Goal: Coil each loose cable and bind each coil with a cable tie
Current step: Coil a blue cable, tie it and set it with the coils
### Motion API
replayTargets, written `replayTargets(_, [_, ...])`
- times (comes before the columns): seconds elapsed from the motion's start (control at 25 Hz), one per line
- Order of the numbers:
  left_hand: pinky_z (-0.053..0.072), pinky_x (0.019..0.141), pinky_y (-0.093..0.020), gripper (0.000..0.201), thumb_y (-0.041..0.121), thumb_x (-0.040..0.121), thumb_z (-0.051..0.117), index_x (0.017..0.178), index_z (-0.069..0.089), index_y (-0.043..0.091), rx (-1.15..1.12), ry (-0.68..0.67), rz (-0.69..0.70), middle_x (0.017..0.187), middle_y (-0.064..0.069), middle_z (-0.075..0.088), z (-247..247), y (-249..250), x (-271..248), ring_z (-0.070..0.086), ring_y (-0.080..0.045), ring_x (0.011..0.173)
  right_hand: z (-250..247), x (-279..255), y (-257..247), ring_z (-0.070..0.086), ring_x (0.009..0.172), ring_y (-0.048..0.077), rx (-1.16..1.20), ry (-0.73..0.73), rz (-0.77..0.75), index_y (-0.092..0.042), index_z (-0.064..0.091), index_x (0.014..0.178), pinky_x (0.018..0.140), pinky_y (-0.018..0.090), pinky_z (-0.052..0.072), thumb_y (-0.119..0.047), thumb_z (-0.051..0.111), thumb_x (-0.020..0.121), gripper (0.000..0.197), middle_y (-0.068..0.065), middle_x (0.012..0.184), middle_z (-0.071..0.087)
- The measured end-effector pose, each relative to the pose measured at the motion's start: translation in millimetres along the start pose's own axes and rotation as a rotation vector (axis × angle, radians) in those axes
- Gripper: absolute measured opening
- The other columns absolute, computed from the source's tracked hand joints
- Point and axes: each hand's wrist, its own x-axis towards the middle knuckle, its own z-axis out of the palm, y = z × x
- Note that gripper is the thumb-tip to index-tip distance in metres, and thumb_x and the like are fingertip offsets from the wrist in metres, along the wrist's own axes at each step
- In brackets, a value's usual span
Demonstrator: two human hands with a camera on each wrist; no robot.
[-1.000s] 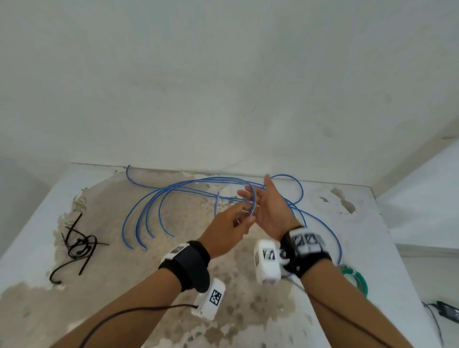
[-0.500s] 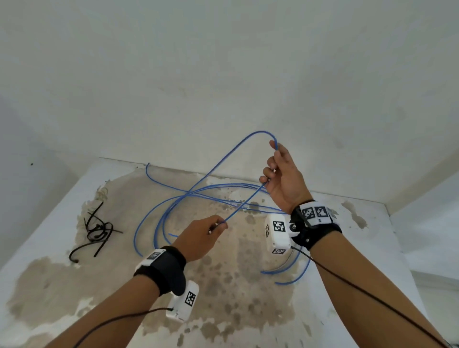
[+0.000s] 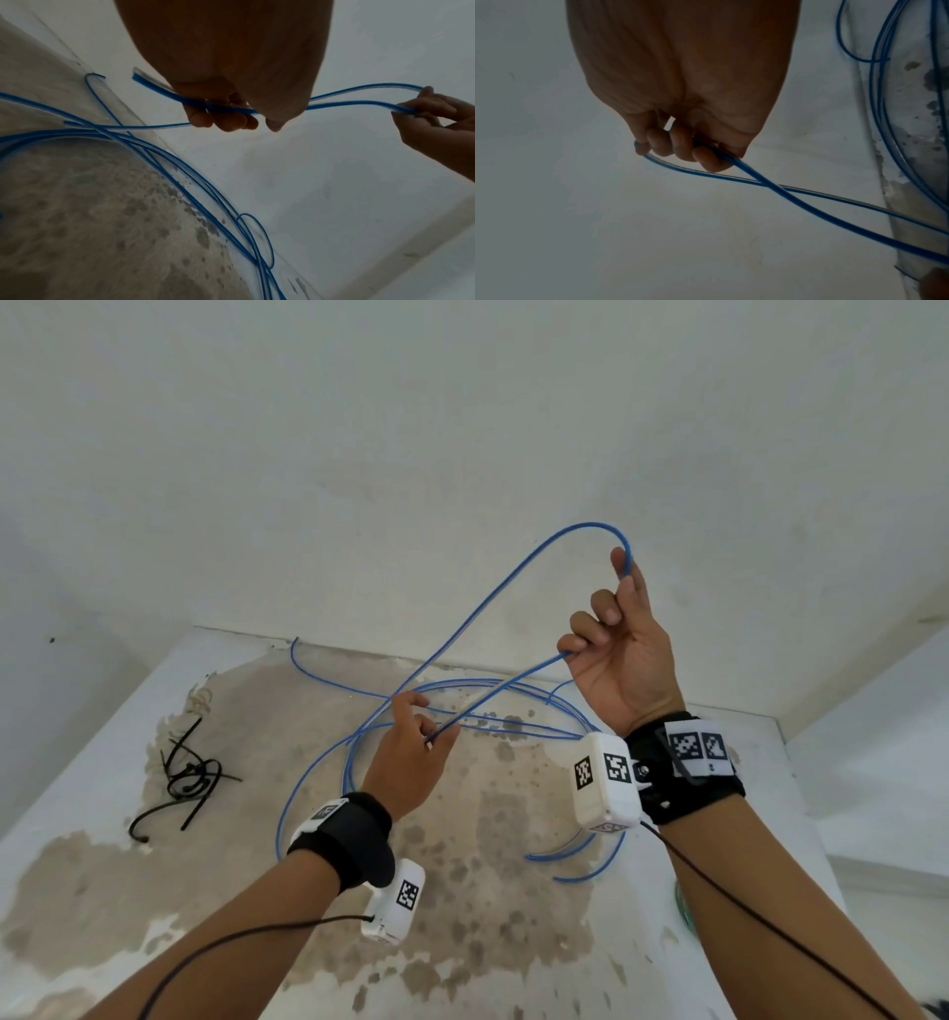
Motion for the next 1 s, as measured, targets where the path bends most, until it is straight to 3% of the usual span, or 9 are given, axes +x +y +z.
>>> replayTargets(0.16, [0.034,0.049,-0.02,0.024,0.027,0.1,0.058,0.112,0.04,0.018,0.05,-0.089,0.001,0.053,0.004,0.042,1,0,-8,0.041,-0.009,0.045,-1,-4,-14,0.031,0.049,0.006,0.145,-0.026,-0.002,-0.035,0.064,0.116,0.051,0.02,0.035,-0.033,0.046,0.1,0.024,-0.007,0.061,0.037])
replayTargets(0.32, [0.035,0.051,-0.024,0.031,0.019,0.1,0.056,0.122,0.034,0.021,-0.014,-0.019,-0.057,0.051,0.008,0.041,3,-2,-8,0.041,-0.009,0.045,-2,-5,-22,0.02,0.047,0.006,0.274,-0.035,0.014,-0.032,0.066,0.112,0.04,0.016,0.028,-0.034,0.037,0.107,0.03,-0.006,0.058,0.036])
replayTargets(0.4, [0.033,0.049,-0.021,0.024,0.022,0.101,0.055,0.121,0.04,0.024,0.001,-0.079,-0.112,0.053,0.007,0.042,1,-1,-5,0.04,-0.007,0.043,-10,-1,-12,0.023,0.041,0.004,0.085,0.175,0.074,-0.031,0.064,0.109,0.035,0.015,0.027,-0.033,0.037,0.109,0.027,-0.008,0.054,0.034])
replayTargets(0.52, [0.037,0.055,-0.023,0.015,0.033,0.094,0.068,0.1,0.057,0.025,0.083,-0.322,-0.167,0.058,0.007,0.048,-4,-6,-6,0.045,-0.002,0.047,-49,-5,30,0.032,0.041,0.008,-0.354,0.553,0.262,-0.02,0.058,0.095,0.039,0.019,0.036,-0.022,0.044,0.106,0.019,-0.007,0.052,0.036])
replayTargets(0.6, [0.039,0.059,-0.022,0.025,0.044,0.087,0.073,0.091,0.059,0.024,0.109,-0.442,-0.155,0.06,0.01,0.052,-14,-5,-13,0.045,-0.001,0.052,-82,-19,62,0.036,0.048,0.013,-0.567,0.655,0.491,-0.016,0.05,0.078,0.045,0.026,0.044,-0.016,0.044,0.104,0.027,-0.001,0.058,0.039])
replayTargets(0.68, [0.034,0.057,-0.02,0.032,0.046,0.085,0.076,0.084,0.057,0.02,0.101,-0.539,-0.126,0.057,0.011,0.045,-34,1,-26,0.037,-0.005,0.053,-103,-39,86,0.041,0.053,0.015,-0.744,0.657,0.683,-0.014,0.047,0.076,0.054,0.031,0.048,-0.015,0.043,0.104,0.028,0.002,0.065,0.041])
replayTargets(0.8, [0.029,0.055,-0.021,0.038,0.046,0.092,0.067,0.077,0.049,0.016,0.041,-0.532,-0.067,0.059,0.006,0.036,-69,18,-45,0.032,-0.01,0.056,-105,-63,109,0.051,0.066,0.018,-0.876,0.614,0.779,-0.008,0.055,0.092,0.061,0.033,0.05,-0.031,0.048,0.105,0.027,0.005,0.08,0.052])
replayTargets(0.92, [0.029,0.05,-0.017,0.041,0.041,0.103,0.047,0.074,0.043,0.012,-0.023,-0.398,-0.121,0.056,0.009,0.031,-89,31,-51,0.028,-0.005,0.049,-93,-70,125,0.063,0.085,0.025,-0.956,0.579,0.768,-0.011,0.056,0.112,0.076,0.04,0.056,-0.063,0.04,0.1,0.056,0.006,0.105,0.062])
replayTargets(1.0, [0.026,0.048,-0.02,0.044,0.045,0.104,0.043,0.075,0.047,0.012,-0.072,-0.331,-0.241,0.055,0.008,0.03,-94,28,-47,0.025,-0.007,0.048,-83,-71,133,0.068,0.088,0.025,-0.959,0.591,0.682,-0.015,0.048,0.136,0.077,0.041,0.059,-0.072,0.035,0.096,0.071,0.004,0.115,0.063])
